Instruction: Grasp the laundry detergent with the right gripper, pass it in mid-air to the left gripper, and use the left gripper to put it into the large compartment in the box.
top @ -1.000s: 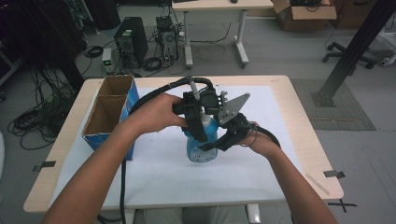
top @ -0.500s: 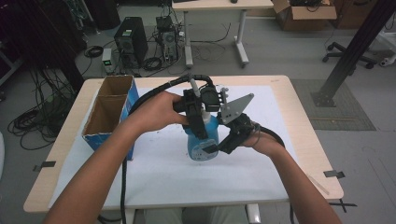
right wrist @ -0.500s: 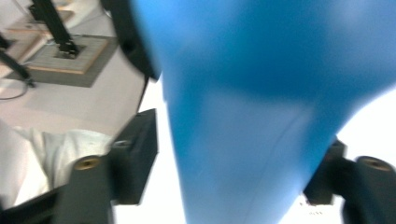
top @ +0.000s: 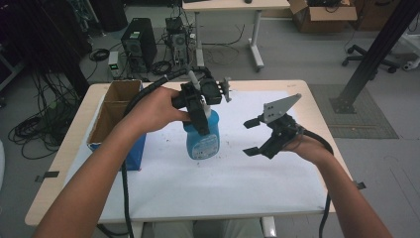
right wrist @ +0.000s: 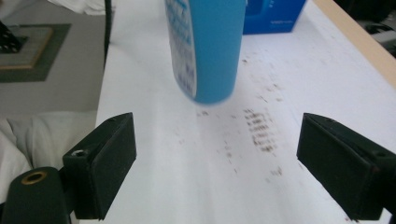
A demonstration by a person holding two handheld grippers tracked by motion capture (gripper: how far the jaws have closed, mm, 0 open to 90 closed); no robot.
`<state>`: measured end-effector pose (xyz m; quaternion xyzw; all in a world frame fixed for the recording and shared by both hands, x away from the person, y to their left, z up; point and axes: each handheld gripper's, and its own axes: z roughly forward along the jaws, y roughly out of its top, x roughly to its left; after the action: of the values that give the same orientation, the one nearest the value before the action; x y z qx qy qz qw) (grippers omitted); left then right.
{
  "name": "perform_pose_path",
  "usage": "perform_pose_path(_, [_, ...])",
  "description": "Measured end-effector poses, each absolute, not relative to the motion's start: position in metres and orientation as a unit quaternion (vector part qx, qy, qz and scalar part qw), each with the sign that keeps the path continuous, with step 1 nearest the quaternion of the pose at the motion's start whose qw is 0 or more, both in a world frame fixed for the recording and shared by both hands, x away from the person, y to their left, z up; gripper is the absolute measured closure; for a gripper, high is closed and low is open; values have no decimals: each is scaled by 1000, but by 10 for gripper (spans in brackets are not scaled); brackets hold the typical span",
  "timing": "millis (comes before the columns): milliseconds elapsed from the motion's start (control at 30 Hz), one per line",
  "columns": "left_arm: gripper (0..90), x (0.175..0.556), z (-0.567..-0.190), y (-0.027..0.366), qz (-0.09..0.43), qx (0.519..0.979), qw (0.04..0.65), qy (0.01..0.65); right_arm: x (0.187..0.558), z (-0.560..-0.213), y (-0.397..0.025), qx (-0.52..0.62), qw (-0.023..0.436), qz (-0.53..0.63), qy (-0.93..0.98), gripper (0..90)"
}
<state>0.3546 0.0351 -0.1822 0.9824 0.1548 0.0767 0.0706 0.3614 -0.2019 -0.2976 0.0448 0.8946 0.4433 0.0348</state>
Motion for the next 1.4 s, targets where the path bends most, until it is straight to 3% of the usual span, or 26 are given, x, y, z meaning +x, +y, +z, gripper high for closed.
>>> perform_pose_path(267, [379, 370, -163, 47, 101, 967, 52, 227, 354, -275, -238, 66, 72, 393, 914, 99])
perform_pose_path(667, [379, 390, -121, 67, 121, 934, 47, 332, 342, -258, -277, 92, 90, 352, 927, 91])
perform_pose_path(1400, [378, 400, -66, 133, 152, 844, 48, 512, 332, -261, -306, 107, 99, 301, 943, 85])
